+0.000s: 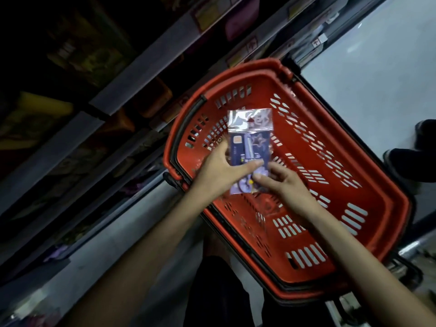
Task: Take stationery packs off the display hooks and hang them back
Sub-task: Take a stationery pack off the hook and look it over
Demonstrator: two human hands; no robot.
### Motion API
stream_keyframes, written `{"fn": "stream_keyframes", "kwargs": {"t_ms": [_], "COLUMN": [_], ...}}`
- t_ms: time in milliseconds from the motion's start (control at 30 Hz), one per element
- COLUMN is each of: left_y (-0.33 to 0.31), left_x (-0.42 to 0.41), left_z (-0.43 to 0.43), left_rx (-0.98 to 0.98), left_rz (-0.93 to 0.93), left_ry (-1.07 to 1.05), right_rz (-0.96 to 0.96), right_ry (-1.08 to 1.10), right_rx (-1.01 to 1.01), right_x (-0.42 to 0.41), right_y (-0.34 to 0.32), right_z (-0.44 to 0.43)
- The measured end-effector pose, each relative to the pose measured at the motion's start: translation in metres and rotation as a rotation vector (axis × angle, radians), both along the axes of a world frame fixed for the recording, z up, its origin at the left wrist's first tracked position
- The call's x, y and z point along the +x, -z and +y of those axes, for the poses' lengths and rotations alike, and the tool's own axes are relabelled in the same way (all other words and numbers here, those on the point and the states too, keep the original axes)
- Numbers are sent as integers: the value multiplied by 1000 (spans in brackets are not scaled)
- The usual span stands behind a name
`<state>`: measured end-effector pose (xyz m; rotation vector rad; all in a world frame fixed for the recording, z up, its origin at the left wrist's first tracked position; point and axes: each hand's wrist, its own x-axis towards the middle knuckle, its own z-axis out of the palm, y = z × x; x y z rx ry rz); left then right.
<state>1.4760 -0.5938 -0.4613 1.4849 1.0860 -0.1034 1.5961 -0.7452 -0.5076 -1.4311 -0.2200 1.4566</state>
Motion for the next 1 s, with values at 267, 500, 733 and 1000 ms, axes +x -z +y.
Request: {"fn": "stream_keyframes", "kwargs": {"t_ms": [267, 500, 733, 1000], "left_y": [-2, 3, 13, 16], "left_x": [-12, -24, -25, -22], "left_z": [20, 25, 15, 13], "left_rx": [201, 362, 474, 544], "left_rz": [-42, -20, -70, -71], "left_ry": [-201, -163, -208, -192], "right_rz": [-135, -690, -801, -807], "right_ry": [79, -439, -471, -533], "right_rx": [-194, -612, -654, -679], "right_x": [6, -4, -29, -33], "right_y": [47, 150, 170, 175], "right_z": [26, 13, 28, 38]}}
